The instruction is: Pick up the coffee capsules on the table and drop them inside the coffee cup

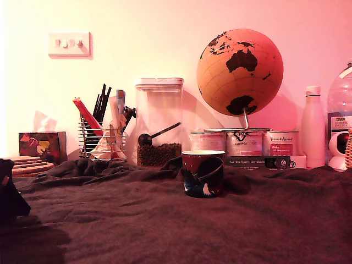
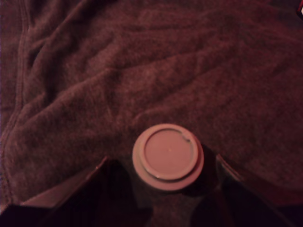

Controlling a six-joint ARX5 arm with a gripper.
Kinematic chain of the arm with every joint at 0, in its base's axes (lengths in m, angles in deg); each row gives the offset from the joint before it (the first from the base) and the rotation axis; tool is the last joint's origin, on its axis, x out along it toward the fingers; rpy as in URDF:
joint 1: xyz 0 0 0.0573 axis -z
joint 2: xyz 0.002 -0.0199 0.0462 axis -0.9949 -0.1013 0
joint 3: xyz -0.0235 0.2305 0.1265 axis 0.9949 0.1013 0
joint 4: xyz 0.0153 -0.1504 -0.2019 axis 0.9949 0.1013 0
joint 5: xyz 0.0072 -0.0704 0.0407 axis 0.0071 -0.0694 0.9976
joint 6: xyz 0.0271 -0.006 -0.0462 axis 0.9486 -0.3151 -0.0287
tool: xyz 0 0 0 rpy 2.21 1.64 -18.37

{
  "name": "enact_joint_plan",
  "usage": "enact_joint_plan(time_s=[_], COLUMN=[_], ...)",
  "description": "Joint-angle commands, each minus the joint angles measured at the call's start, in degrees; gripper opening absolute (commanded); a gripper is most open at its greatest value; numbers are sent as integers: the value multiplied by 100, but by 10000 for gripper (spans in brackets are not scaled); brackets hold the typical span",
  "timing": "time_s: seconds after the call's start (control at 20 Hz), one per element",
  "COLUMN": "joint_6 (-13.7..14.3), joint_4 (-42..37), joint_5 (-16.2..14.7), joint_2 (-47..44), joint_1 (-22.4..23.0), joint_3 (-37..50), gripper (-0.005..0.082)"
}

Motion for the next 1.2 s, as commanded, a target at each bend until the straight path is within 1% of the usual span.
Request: enact_joint_plan(time_s=[0.0,0.1,0.15,0.25,0.3,0.35,0.4,0.45,0.5,0.9,1.0,1.15], joint_6=[59,92,94,94,92,92,92,90,90,90,94,205], joint_4=[-61,-61,-61,-63,-61,-61,-61,-61,-61,-129,-219,-328], joint_5=[-20,-20,-20,-20,-20,-17,-17,-17,-17,-59,-256,-691], joint_2=[-31,-31,-31,-31,-31,-31,-31,-31,-31,-31,-26,-22], joint_1=[13,13,13,13,13,13,13,13,13,13,17,17], joint_3=[-13,-13,-13,-13,-13,-13,-13,-13,-13,-15,-15,-15], gripper=[654,651,630,552,488,400,294,212,172,163,163,162])
